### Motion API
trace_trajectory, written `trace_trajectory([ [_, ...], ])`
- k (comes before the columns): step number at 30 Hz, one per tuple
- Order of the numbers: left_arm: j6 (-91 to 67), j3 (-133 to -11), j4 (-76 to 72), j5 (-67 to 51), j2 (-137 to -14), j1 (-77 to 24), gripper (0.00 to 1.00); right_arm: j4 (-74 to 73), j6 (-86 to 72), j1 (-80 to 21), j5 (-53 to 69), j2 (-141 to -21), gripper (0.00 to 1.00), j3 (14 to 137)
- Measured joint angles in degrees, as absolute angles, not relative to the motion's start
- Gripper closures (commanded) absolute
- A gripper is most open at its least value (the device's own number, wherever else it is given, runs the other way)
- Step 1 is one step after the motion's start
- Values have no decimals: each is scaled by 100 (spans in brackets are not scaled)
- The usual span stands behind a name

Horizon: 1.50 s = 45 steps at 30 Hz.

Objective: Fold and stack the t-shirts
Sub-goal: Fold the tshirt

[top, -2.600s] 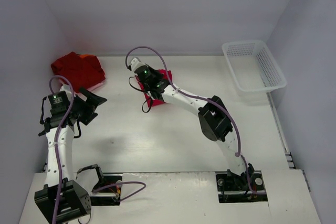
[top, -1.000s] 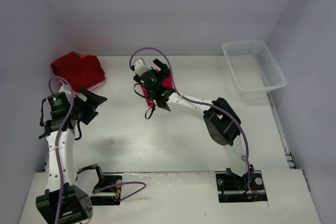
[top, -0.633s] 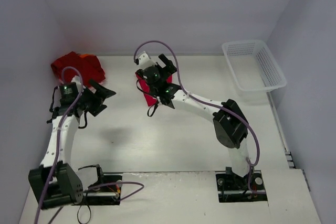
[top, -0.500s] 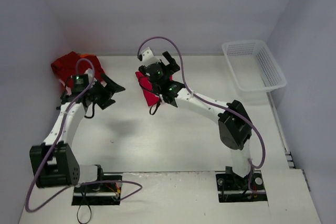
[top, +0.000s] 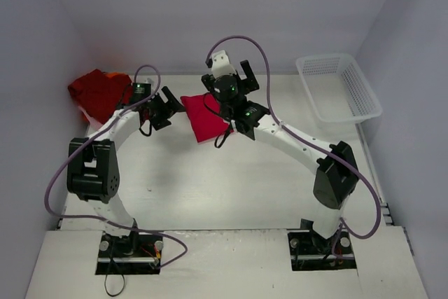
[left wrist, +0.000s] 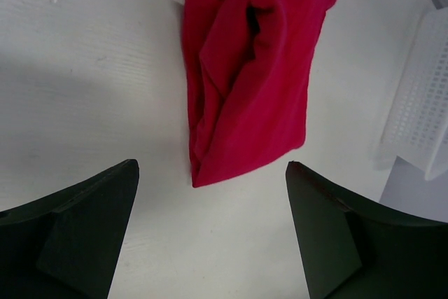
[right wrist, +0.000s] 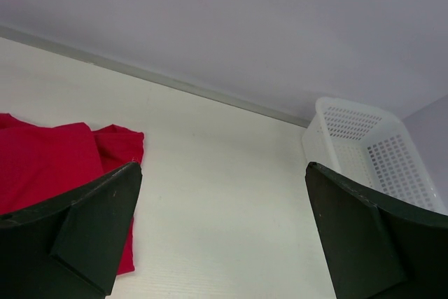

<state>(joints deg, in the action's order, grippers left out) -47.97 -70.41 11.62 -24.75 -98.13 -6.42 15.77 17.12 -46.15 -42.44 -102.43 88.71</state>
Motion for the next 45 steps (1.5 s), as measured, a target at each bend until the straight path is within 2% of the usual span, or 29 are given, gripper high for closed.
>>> trace_trajectory([
  [14, -4663, -7972, 650, -1925, -11159, -1111, 23, 1343, 1293, -4342, -3911, -9948, 0, 8158],
  [18, -4652, -8300, 530, -1898, -11356, -1260, 30, 1341, 1177, -4187, -3835, -9760, 0, 8029],
  [25, -4517, -8499, 499, -1772, -11480, -1374, 50, 1299, 961, -4049, -3684, -9703, 0, 7795],
  [26, -4508, -8530, 502, -1747, -11502, -1382, 60, 1286, 941, -4049, -3664, -9703, 0, 7778],
  [28, -4462, -8595, 506, -1682, -11557, -1382, 72, 1280, 906, -4049, -3632, -9703, 0, 7767],
  [29, -4440, -8604, 506, -1656, -11581, -1382, 87, 1282, 895, -4049, -3618, -9703, 0, 7767],
  [31, -4414, -8604, 508, -1614, -11622, -1382, 99, 1282, 880, -4047, -3590, -9703, 0, 7765],
  [45, -4211, -8604, 239, -1688, -11738, -1522, 100, 1280, 735, -4042, -3542, -9697, 0, 7601],
])
